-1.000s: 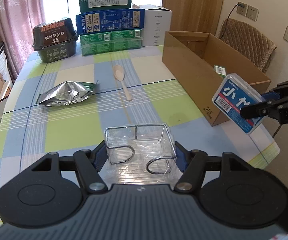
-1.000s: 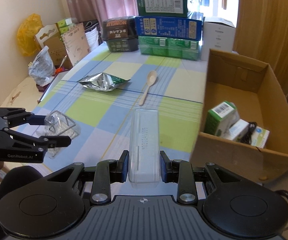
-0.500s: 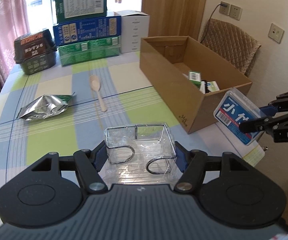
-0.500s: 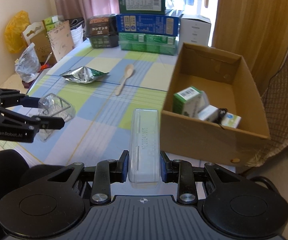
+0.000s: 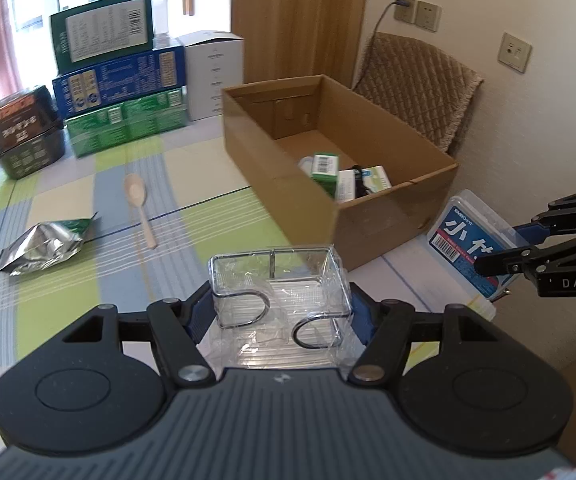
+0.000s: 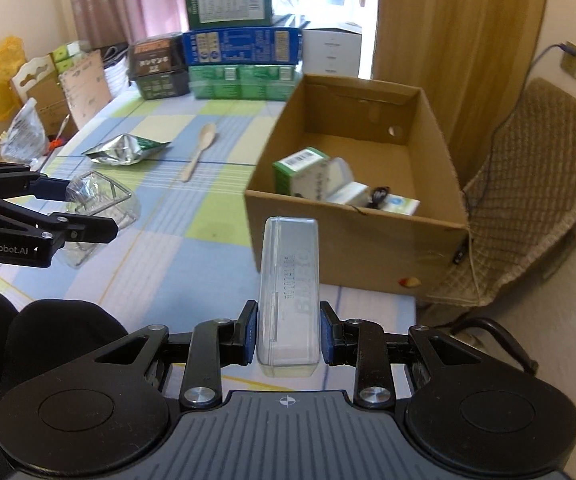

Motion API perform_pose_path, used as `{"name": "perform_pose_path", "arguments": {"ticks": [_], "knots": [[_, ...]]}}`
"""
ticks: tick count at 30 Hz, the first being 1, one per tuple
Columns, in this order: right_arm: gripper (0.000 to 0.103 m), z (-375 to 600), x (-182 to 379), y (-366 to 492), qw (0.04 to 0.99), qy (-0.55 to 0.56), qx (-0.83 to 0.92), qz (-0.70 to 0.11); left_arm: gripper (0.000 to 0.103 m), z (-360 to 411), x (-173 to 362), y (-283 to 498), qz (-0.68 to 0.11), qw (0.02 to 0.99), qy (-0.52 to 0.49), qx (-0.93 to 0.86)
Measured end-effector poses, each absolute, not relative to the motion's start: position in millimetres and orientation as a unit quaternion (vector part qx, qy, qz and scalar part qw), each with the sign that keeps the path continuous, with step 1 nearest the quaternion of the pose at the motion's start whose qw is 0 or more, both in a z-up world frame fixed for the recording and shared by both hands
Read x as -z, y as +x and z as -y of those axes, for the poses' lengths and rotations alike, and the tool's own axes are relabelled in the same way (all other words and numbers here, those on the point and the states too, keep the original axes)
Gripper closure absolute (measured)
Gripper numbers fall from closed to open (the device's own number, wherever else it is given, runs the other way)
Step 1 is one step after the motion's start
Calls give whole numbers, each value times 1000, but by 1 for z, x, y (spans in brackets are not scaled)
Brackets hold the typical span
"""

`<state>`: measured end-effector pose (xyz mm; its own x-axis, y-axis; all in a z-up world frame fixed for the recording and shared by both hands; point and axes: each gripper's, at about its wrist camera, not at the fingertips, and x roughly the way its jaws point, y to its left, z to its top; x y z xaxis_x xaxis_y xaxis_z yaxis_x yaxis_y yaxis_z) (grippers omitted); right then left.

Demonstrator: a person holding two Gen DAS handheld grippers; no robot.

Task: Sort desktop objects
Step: 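Lower the wire rack with the left tool while the right tool lowers the clear case into the box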

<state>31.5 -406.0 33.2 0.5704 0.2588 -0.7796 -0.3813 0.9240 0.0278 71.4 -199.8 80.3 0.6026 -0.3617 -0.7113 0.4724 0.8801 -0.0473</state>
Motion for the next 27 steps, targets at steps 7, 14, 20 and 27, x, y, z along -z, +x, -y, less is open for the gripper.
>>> {"name": "perform_pose_path", "arguments": {"ticks": [7, 14, 20, 27], "knots": [[75, 430, -38, 29, 888, -65, -162, -425, 40, 228, -84, 72, -376, 887, 81, 255], [75, 450, -42, 34, 892, -65, -150, -422, 40, 255, -88, 73, -373, 883, 86, 272], [75, 464, -47, 40, 894, -62, -143, -419, 40, 276, -93, 75, -370, 880, 82, 287], [75, 476, -57, 57, 900, -56, -137, -411, 40, 297, -101, 86, -364, 882, 78, 290]]}}
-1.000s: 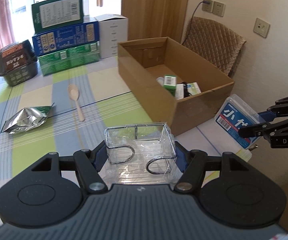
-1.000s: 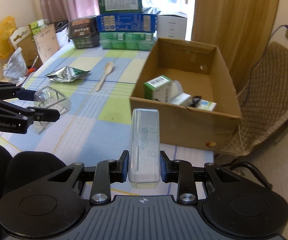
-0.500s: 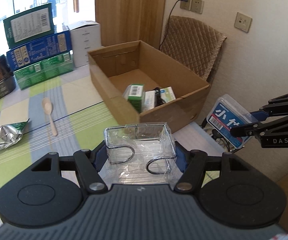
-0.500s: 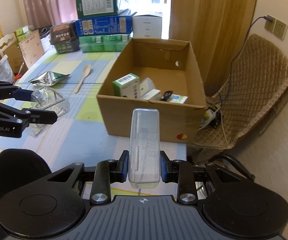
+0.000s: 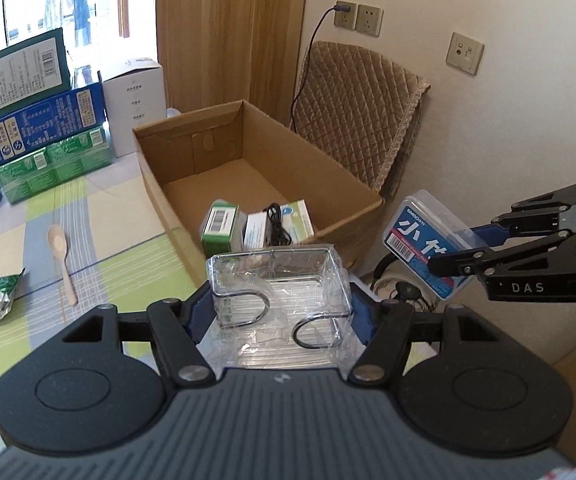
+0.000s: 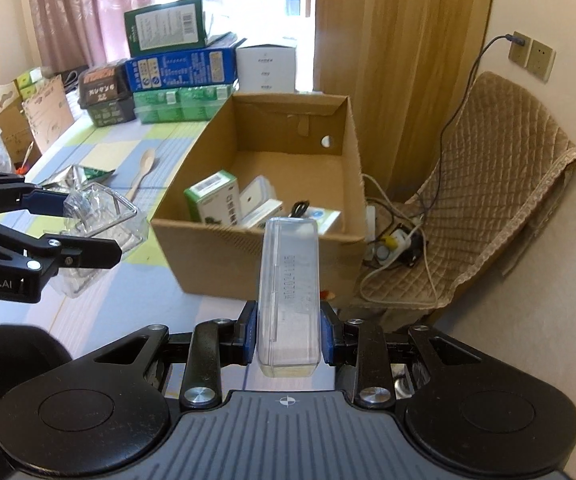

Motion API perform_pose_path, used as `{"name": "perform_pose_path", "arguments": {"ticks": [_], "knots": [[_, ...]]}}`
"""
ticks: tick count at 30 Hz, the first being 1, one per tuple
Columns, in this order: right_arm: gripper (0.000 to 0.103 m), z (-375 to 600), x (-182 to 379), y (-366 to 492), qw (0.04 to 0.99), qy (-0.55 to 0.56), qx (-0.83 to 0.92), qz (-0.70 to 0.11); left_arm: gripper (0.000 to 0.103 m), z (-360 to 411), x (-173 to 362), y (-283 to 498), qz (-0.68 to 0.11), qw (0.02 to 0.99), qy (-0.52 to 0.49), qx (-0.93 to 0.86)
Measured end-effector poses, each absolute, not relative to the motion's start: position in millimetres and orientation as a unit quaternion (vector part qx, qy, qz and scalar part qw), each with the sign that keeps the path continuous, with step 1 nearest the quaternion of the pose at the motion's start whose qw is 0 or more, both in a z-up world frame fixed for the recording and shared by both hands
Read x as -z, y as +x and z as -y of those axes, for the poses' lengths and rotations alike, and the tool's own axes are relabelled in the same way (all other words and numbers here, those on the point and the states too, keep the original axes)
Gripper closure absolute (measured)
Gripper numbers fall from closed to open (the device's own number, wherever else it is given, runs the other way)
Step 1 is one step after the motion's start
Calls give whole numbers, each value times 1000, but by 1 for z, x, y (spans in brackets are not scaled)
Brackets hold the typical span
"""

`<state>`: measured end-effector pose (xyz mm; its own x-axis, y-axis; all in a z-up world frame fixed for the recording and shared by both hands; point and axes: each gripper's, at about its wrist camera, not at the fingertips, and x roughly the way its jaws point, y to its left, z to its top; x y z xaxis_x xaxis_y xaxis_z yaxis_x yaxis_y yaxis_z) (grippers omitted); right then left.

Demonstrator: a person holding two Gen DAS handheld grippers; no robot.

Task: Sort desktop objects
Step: 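Lower the wire rack with the left tool while the right tool lowers the clear case into the box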

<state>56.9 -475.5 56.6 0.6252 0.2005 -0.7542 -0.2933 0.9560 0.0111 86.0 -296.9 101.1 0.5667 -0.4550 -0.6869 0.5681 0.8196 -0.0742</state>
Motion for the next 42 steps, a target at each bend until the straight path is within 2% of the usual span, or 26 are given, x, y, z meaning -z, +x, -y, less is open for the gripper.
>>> {"name": "perform_pose_path", "arguments": {"ticks": [21, 42], "knots": [[75, 476, -79, 132, 908, -63, -144, -387, 40, 327, -108, 150, -361, 886, 73, 283], [75, 465, -78, 198, 905, -68, -147, -394, 40, 329, -108, 220, -361, 889, 82, 269]]}}
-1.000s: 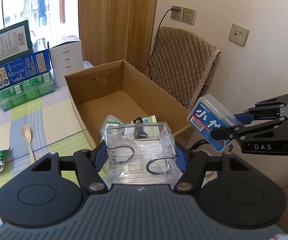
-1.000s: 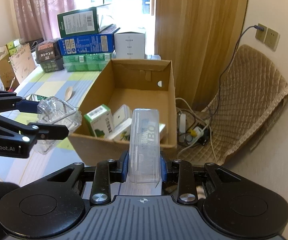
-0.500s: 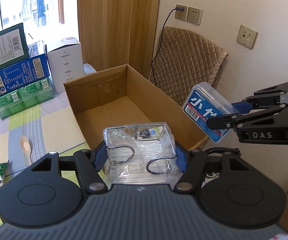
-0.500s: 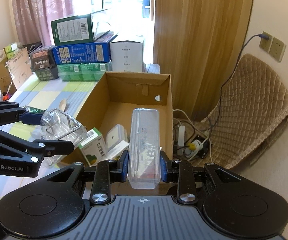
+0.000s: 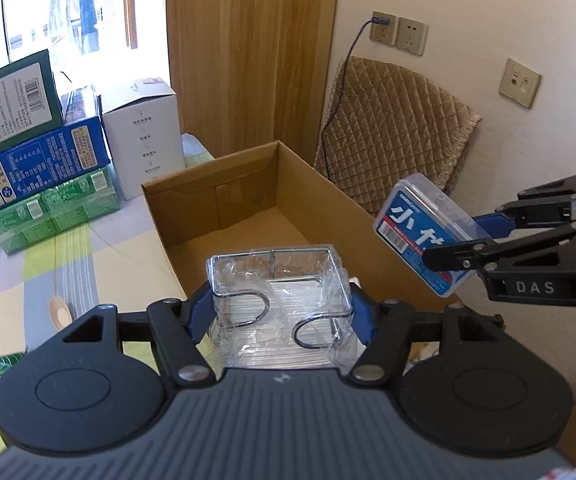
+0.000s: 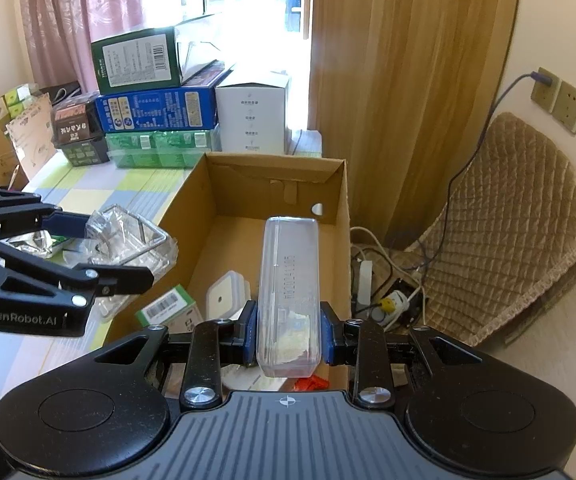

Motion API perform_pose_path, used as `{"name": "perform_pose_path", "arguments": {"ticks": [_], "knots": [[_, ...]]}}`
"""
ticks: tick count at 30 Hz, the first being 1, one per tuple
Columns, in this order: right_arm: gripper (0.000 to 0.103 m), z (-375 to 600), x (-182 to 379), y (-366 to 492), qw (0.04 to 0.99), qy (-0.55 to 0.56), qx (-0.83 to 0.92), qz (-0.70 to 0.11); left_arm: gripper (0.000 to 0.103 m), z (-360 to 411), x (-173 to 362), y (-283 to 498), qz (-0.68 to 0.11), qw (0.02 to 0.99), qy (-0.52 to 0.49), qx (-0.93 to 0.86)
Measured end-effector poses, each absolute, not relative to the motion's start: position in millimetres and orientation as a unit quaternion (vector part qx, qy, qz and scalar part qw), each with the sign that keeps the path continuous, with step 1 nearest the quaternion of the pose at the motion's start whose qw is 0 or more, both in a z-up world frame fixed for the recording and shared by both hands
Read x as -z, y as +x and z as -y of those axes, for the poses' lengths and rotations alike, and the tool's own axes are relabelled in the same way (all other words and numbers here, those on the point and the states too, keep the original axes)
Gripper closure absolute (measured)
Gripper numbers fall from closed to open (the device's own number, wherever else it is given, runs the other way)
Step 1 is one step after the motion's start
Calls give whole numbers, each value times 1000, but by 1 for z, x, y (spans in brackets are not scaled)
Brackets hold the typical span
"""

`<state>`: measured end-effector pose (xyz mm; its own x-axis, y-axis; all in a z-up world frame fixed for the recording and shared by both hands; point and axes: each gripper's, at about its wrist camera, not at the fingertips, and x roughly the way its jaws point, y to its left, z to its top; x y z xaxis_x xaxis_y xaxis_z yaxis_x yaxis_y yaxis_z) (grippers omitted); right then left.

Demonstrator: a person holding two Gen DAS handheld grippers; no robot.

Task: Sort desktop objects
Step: 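Lower the wire rack with the left tool while the right tool lowers the clear case into the box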

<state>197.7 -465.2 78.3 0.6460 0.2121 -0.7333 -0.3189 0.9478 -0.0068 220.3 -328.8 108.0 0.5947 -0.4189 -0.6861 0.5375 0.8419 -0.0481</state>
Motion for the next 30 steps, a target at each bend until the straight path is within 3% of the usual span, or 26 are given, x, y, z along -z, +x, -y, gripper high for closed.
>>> {"name": "perform_pose_path", "arguments": {"ticks": [30], "knots": [[75, 461, -51, 254, 892, -78, -128, -427, 39, 347, -87, 288, -379, 883, 77, 266]]}}
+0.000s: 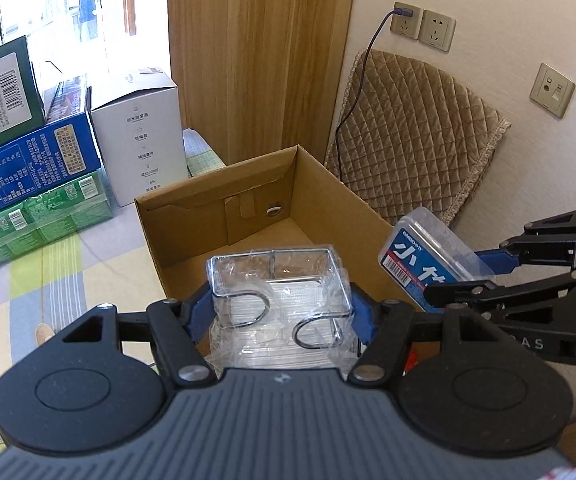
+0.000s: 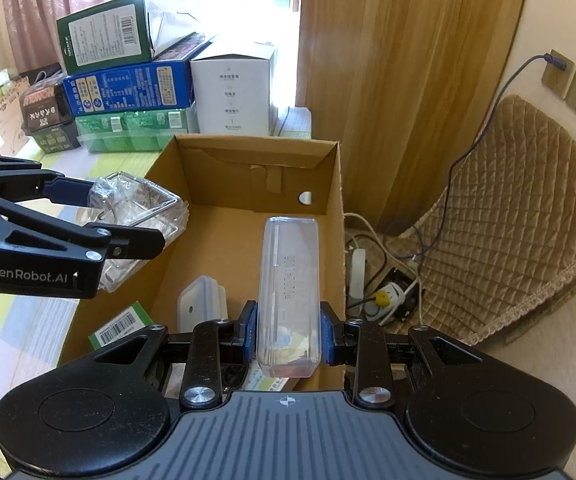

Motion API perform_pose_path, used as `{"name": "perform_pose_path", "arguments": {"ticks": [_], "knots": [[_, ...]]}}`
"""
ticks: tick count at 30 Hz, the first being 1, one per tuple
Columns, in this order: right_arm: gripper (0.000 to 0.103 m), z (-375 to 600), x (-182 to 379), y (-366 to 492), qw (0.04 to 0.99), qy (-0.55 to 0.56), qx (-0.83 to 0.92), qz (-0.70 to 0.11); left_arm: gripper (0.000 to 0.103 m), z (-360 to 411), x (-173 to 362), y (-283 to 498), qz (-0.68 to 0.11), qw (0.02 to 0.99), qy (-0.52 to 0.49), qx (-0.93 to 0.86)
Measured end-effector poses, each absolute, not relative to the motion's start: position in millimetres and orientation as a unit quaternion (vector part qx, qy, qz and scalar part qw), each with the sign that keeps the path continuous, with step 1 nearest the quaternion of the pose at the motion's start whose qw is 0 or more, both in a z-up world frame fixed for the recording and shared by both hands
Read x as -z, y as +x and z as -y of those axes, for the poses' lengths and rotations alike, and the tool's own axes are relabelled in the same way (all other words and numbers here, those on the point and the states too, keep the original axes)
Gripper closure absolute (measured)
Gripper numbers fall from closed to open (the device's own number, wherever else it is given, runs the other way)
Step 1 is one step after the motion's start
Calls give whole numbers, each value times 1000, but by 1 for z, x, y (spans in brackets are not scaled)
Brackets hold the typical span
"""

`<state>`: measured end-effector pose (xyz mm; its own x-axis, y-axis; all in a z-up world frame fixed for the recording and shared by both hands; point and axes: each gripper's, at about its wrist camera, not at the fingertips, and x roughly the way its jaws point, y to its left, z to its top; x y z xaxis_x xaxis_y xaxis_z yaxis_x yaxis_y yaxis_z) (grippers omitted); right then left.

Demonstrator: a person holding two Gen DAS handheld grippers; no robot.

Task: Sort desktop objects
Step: 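Open the left tool to drop the wire rack while the right tool releases the clear case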

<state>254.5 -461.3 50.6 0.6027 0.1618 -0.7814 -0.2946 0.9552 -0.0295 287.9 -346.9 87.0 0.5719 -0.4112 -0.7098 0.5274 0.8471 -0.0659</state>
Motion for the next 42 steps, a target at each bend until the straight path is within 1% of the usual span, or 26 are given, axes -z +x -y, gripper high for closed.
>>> {"name": "perform_pose_path", "arguments": {"ticks": [3, 23, 29, 30, 31, 32, 42], "knots": [[75, 461, -51, 255, 892, -78, -128, -426, 32, 348, -86, 289, -375, 884, 83, 266], [75, 445, -58, 256, 893, -81, -143, -418, 32, 323, -101, 278, -362, 890, 104, 256], [75, 441, -60, 262, 900, -59, -146, -406, 32, 318, -101, 275, -364, 890, 104, 256], [66, 442, -60, 264, 902, -51, -145, -403, 32, 316, -100, 274, -365, 889, 104, 255], [52, 443, -60, 265, 903, -45, -139, -403, 32, 316, -100, 274, -366, 889, 105, 254], [47, 444, -60, 265, 905, -41, -138, -401, 32, 315, -99, 273, -368, 888, 105, 254], [44, 447, -63, 242, 903, -49, -138, -403, 32, 302, -96, 255, -377, 886, 106, 247]]}}
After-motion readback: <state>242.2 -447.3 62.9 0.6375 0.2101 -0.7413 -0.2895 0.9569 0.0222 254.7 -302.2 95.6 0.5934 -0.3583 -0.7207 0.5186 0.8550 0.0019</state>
